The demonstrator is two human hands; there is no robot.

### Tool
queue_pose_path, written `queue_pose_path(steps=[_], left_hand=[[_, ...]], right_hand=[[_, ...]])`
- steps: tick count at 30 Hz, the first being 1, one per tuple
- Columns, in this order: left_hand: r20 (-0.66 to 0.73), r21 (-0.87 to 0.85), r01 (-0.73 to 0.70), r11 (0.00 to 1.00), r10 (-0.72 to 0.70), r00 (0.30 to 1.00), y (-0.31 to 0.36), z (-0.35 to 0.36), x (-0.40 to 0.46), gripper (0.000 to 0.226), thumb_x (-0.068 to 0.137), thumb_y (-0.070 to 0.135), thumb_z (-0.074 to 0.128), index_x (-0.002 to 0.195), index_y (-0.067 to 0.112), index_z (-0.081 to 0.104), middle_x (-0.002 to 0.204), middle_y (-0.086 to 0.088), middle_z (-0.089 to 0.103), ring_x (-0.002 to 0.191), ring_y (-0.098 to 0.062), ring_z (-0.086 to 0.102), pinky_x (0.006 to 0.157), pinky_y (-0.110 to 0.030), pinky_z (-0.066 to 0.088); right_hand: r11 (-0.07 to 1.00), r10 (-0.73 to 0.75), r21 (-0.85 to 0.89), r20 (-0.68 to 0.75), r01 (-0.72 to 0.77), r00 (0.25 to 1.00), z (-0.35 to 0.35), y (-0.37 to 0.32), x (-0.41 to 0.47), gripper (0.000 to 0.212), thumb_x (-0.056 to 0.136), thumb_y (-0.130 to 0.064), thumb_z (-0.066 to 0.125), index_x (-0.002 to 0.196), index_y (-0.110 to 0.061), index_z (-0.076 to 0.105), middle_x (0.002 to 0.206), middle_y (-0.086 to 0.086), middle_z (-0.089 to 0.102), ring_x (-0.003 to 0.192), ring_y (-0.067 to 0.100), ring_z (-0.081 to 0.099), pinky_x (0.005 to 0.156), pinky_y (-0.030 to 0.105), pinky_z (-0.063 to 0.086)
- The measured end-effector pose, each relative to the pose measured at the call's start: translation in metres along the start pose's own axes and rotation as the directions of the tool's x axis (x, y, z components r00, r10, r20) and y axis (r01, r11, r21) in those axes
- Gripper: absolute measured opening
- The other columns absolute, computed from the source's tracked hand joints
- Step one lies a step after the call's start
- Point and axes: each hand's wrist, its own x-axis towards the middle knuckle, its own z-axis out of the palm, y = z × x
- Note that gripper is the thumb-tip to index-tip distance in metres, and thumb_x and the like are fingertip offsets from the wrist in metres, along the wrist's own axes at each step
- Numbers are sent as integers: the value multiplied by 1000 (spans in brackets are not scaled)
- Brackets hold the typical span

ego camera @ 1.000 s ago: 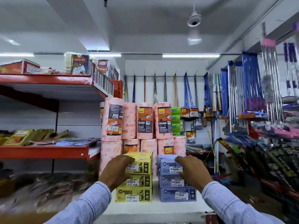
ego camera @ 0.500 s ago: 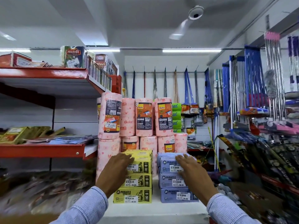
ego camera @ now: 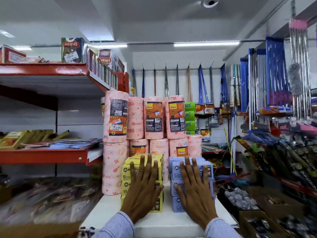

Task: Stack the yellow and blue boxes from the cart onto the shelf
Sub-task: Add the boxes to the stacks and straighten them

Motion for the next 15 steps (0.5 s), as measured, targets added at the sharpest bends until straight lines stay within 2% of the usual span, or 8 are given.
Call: queue_pose_path(steps=[8,15], left_hand=[[-37,9,-33,999,33,999,-10,12,-4,75,103,56,23,158,8,8,168,-18,1,156,-37,2,122,-63,2],[-22,41,-41,998,42,999,-10,9,-5,75,103,56,24,158,9,7,169,-16,-1,156,-36,2,122,-63,1]], right_hand=[[1000,-18,-12,-6,18,1000,11,5,2,71,98,-49,35,155,-15,8,166,7,0,152,28,0,122,53,-4],[999,-25,-36,12,25,1000,8,4,0,71,99,-48,33,155,-15,7,166,8,-2,152,28,-2,121,54,-3]])
